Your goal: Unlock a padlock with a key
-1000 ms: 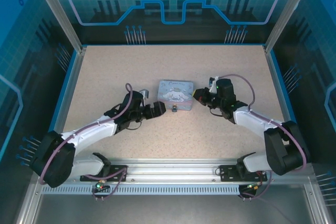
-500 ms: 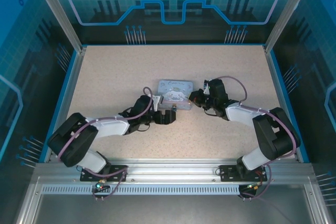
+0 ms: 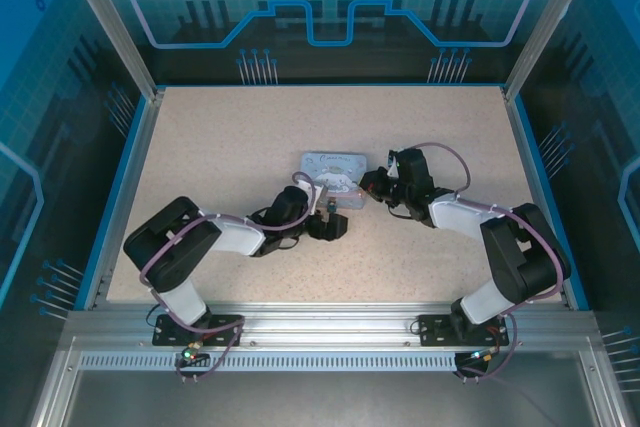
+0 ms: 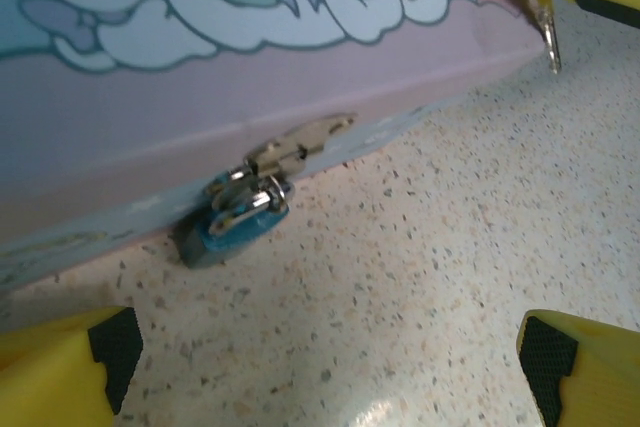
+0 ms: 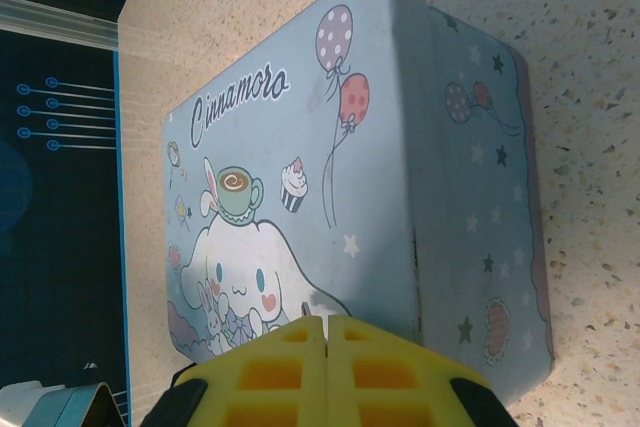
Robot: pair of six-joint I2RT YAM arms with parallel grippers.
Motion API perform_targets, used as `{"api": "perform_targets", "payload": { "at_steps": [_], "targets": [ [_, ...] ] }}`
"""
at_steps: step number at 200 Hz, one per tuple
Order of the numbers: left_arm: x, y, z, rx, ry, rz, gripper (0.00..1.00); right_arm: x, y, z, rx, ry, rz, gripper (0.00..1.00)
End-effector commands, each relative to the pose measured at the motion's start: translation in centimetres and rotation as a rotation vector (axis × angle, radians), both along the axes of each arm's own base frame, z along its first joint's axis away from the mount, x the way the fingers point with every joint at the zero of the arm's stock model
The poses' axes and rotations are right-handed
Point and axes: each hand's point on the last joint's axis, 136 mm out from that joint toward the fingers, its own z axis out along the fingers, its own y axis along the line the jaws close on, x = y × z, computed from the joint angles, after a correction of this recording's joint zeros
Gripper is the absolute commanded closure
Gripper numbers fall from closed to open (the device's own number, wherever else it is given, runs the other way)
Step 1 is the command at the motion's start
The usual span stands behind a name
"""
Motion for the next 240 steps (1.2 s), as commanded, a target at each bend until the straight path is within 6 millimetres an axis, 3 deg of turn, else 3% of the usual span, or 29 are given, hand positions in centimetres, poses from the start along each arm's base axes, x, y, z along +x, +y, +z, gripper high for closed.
{"api": "perform_targets", "payload": {
  "at_steps": [1,98,195,240],
  "targets": [
    [1.5,0.1,-0.3,0.043,-0.074,0.031,0.01,0.2,0.5,-0.1,-0.009,0.003,0.004,1.0],
    [2.3,-1.8,-1.2,0.054,-0.113,0.011,0.01,-0.1,0.3,-0.8,-0.03,0.032,0.005,1.0],
    [2.3,-4.3,0.0,-0.159,-0.078,-0.001,0.01,-0.3,0.0,-1.5,-0.052,0.045,0.002,1.0],
    [2.3,-4.4,-0.3,-0.214,-0.058,0.024,0.01,-0.2,0.0,-1.5,-0.051,0.049,0.0,1.0]
  ]
}}
